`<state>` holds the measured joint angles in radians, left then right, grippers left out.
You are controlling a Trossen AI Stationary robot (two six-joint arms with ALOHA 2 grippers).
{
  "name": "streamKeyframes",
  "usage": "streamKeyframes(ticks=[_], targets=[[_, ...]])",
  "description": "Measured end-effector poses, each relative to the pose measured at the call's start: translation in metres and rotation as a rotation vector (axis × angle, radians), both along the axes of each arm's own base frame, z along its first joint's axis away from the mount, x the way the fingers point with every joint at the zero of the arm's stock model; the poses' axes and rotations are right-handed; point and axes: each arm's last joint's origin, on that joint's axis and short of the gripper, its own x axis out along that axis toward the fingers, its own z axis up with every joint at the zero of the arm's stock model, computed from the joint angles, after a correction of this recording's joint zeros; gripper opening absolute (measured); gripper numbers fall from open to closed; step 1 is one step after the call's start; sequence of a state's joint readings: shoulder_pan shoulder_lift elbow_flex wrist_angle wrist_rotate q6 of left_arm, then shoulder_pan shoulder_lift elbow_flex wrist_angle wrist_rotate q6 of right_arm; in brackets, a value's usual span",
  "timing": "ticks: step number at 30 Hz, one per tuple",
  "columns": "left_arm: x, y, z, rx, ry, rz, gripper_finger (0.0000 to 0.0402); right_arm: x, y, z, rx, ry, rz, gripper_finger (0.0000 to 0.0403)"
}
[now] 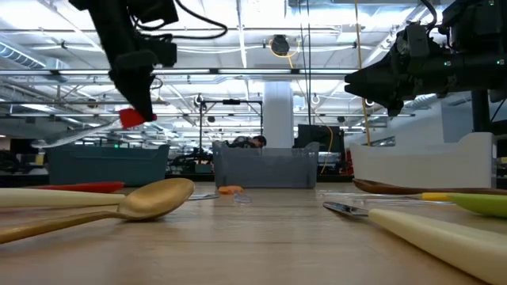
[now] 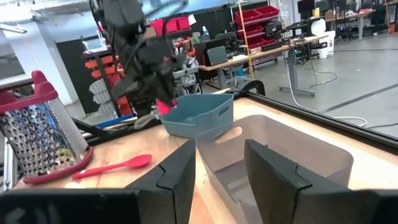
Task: Pick & Place Kitchen Items
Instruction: Put the red spatula into the blue bin
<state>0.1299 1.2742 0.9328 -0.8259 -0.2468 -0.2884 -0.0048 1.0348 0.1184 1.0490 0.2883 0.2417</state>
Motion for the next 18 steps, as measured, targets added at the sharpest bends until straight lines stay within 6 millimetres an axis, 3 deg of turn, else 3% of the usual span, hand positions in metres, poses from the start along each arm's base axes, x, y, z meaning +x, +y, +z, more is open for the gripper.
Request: streamKeyframes(ticks=[8, 13, 18], targets=[[-0.006, 0.037, 0.016, 0.121, 0.048, -0.015, 0.0012, 0.0, 0.0, 0.001, 0.0, -0.009, -0.002, 0.013], [-0.017, 0.063, 0.015, 0.131, 0.086, 0.021, 0.0007, 0.0, 0.0, 0.001, 0.0, -0.009, -0.003, 0.013], [-0.03, 0.077, 0.0, 0.087, 0.145, -0.006, 0.0014, 0.0, 0.0, 0.001, -0.004, -0.008, -0.004, 0.013]])
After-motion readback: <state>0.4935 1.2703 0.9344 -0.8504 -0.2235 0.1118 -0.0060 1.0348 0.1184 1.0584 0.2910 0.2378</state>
